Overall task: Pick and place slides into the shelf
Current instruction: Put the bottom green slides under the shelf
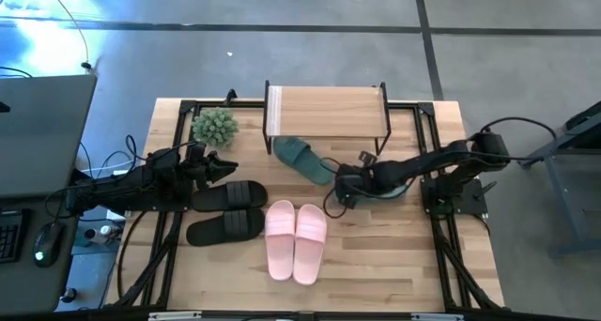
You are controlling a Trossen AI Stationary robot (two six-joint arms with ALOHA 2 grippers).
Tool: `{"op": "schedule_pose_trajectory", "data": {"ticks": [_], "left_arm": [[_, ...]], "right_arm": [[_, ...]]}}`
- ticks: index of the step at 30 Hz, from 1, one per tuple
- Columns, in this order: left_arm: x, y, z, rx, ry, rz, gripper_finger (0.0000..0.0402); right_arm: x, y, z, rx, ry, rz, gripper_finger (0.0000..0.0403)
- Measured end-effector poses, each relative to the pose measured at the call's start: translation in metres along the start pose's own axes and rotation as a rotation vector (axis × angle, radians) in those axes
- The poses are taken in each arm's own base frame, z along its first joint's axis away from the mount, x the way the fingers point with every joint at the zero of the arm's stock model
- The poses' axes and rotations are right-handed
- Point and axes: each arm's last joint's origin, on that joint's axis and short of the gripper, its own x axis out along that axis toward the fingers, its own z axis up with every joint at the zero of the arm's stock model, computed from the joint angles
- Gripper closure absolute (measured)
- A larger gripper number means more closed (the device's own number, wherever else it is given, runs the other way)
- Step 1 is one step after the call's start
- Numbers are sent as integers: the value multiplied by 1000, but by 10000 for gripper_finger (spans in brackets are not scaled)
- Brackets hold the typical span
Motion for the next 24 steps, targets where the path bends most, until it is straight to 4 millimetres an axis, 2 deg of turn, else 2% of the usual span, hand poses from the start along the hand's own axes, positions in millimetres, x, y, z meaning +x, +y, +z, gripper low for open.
{"op": "schedule_pose_trajectory", "data": {"ticks": [4,9,14,18,24], "left_arm": [[0,0,0,0,0,0,243],[0,0,0,0,0,0,243],[0,0,0,0,0,0,243],[0,0,0,0,1,0,243],[0,0,0,0,0,0,243]], "right_arm": [[18,-6,1,23,-123,24,395],[31,-23,-5,0,-72,-6,401],[42,-32,-4,-38,-62,51,402],[48,-31,0,-84,-69,110,403],[55,-18,11,-158,-99,188,403]]}}
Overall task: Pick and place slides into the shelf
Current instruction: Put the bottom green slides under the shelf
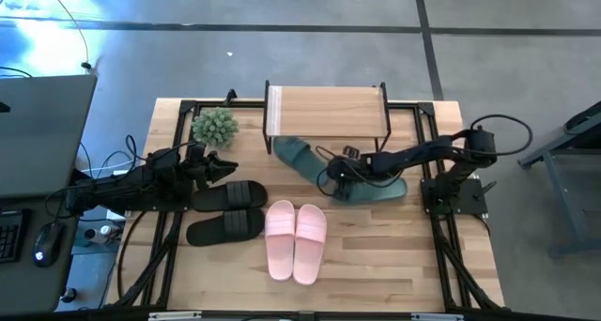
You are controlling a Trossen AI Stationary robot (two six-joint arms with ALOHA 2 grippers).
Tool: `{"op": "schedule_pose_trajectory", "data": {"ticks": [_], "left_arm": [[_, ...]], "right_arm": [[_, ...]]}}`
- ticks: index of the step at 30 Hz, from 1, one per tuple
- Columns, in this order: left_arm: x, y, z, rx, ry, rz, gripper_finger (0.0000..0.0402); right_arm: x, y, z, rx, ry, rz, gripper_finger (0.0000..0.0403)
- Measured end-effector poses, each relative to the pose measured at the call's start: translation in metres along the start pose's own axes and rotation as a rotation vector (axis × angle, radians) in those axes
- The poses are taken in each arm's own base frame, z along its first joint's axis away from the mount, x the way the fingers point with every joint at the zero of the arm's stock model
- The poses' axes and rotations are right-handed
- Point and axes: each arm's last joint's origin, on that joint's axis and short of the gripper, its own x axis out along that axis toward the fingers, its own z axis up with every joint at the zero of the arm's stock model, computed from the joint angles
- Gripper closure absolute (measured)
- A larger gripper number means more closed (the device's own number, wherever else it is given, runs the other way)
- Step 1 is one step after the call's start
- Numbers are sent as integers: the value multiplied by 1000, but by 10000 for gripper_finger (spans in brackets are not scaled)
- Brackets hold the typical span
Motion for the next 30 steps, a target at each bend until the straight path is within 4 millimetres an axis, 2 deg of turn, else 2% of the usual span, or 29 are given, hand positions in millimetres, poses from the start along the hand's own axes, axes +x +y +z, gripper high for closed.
{"op": "schedule_pose_trajectory", "data": {"ticks": [12,19,23,30], "left_arm": [[0,0,0,0,0,0,243],[0,0,0,0,0,0,243],[0,0,0,0,0,0,243],[0,0,0,0,0,0,243]], "right_arm": [[2,27,35,-121,-86,-11,403],[13,30,53,-154,-71,23,403],[12,25,58,-160,-29,-94,403],[7,28,48,-178,84,-93,403]]}}
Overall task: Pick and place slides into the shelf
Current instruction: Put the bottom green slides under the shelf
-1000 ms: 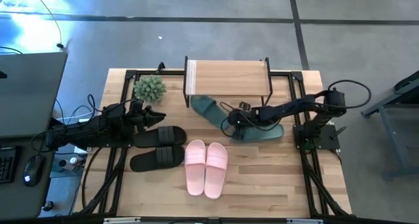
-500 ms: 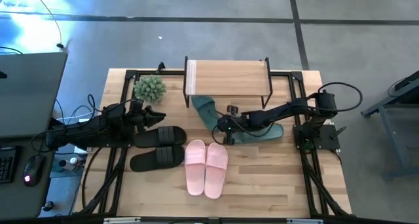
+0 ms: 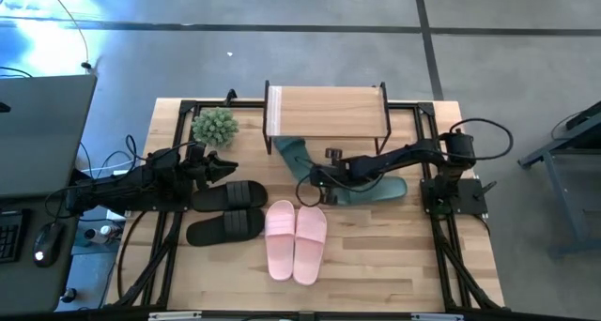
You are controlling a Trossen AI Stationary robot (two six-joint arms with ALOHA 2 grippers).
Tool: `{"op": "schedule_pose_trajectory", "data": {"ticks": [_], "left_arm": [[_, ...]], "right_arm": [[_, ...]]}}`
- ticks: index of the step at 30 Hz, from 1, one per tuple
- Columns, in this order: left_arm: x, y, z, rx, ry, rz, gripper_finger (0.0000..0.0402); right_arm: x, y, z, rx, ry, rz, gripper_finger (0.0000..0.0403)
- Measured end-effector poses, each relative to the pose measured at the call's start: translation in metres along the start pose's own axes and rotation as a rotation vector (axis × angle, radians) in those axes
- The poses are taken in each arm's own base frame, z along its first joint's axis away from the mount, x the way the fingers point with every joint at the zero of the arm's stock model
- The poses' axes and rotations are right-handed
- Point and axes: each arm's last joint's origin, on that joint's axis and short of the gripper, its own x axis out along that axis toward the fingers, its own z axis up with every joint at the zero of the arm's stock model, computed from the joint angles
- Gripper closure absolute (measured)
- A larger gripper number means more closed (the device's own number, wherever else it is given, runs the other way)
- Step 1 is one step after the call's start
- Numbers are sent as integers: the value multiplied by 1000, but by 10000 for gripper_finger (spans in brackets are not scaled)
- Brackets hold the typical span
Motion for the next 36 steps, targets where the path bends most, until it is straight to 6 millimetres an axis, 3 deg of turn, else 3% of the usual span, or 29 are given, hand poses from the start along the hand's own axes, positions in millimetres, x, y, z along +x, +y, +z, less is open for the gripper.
{"op": "schedule_pose_trajectory", "data": {"ticks": [5,12,17,26,36], "left_arm": [[0,0,0,0,1,0,243],[0,0,0,0,0,0,243],[0,0,0,0,1,0,243],[0,0,0,0,0,0,243],[0,0,0,0,0,0,243]], "right_arm": [[4,2,0,-28,-2,-4,403],[21,-11,-2,-14,21,-10,403],[29,-10,5,-30,-65,48,403],[29,-10,14,-59,-162,112,403],[33,-25,19,-18,-244,157,403]]}}
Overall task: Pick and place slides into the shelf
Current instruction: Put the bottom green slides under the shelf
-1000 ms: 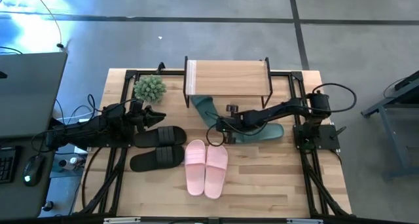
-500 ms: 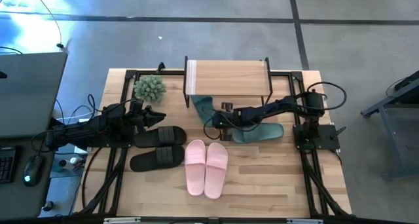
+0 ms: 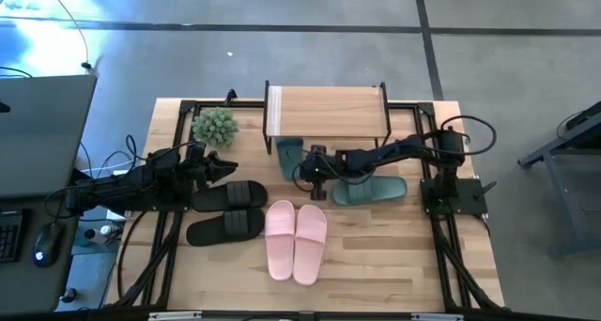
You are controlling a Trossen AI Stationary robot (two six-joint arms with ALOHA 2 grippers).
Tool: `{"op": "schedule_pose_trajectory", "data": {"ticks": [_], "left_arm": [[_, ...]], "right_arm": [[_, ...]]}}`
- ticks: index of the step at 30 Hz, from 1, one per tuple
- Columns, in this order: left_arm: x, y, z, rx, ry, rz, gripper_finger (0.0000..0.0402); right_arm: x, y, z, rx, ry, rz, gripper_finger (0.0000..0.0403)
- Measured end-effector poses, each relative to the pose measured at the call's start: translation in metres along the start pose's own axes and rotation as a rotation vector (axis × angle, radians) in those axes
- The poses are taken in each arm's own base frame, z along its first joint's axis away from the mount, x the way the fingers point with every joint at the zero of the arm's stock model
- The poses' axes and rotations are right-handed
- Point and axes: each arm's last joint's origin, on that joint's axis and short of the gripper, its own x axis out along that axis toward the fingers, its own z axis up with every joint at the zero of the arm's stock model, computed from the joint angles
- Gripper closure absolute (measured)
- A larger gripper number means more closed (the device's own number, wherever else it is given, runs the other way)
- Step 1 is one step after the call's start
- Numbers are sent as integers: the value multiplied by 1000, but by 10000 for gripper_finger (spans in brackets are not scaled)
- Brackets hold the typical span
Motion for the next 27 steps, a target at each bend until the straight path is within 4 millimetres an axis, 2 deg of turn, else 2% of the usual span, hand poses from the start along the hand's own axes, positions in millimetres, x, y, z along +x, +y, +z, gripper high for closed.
{"op": "schedule_pose_trajectory", "data": {"ticks": [5,17,21,27], "left_arm": [[0,0,0,0,0,0,243],[0,0,0,0,0,0,243],[0,0,0,0,0,0,243],[0,0,0,0,0,0,243]], "right_arm": [[4,-9,3,25,-55,-12,403],[6,-18,-3,63,-22,-25,403],[3,-9,-5,22,18,21,403],[4,4,2,-9,-44,68,403]]}}
